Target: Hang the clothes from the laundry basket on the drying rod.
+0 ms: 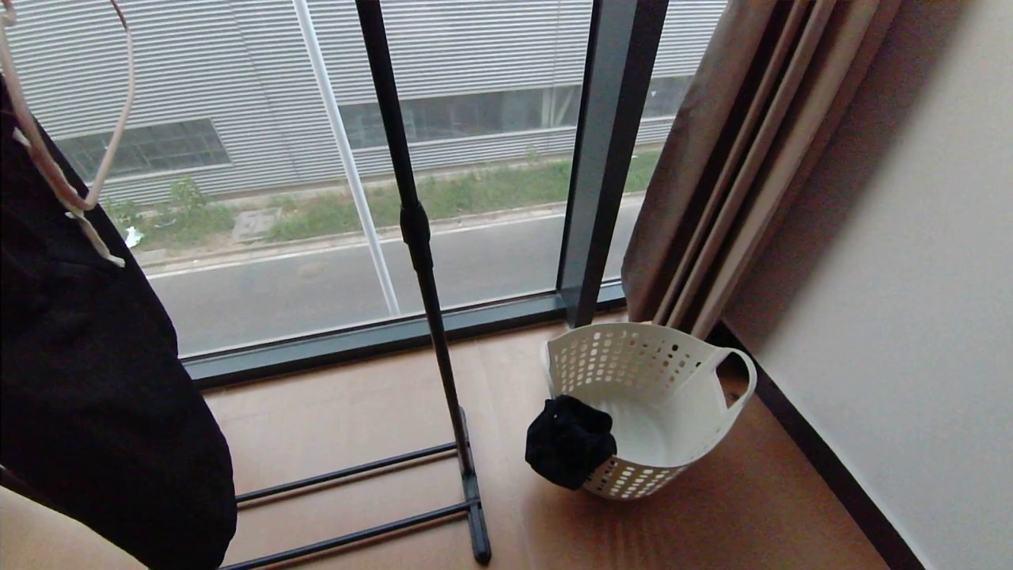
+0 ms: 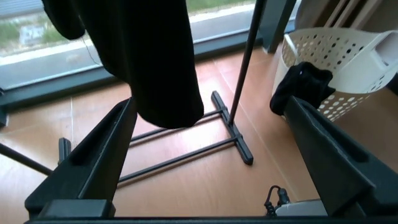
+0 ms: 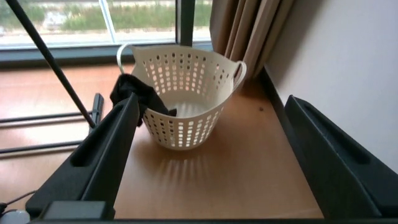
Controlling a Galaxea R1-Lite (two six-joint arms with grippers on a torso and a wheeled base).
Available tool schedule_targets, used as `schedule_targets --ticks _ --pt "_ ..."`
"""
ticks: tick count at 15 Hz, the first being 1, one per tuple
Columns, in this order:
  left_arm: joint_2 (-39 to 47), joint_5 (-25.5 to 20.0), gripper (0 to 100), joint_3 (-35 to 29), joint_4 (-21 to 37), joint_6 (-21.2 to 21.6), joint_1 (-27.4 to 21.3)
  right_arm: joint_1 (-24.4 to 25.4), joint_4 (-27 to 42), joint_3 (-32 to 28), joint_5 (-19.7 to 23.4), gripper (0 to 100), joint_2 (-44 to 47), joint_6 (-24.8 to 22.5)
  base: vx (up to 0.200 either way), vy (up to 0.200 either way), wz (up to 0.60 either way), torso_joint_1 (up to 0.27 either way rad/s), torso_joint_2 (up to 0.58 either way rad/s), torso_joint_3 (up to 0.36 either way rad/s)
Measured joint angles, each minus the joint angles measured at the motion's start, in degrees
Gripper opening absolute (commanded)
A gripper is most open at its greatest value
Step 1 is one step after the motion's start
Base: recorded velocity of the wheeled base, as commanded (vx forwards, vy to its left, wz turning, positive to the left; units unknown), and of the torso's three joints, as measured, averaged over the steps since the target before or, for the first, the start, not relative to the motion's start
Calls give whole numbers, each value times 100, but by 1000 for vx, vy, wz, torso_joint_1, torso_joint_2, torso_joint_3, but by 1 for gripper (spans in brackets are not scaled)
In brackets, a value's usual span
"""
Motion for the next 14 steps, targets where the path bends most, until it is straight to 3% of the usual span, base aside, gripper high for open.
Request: schedule_targets --ticks 10,14 --pt "-2 -10 100 -4 5 -9 77 1 0 -4 23 100 0 -139 0 0 0 3 3 -198" --pt "-271 -2 100 9 -11 7 256 29 65 -44 30 100 59 -189 0 0 0 1 2 -58"
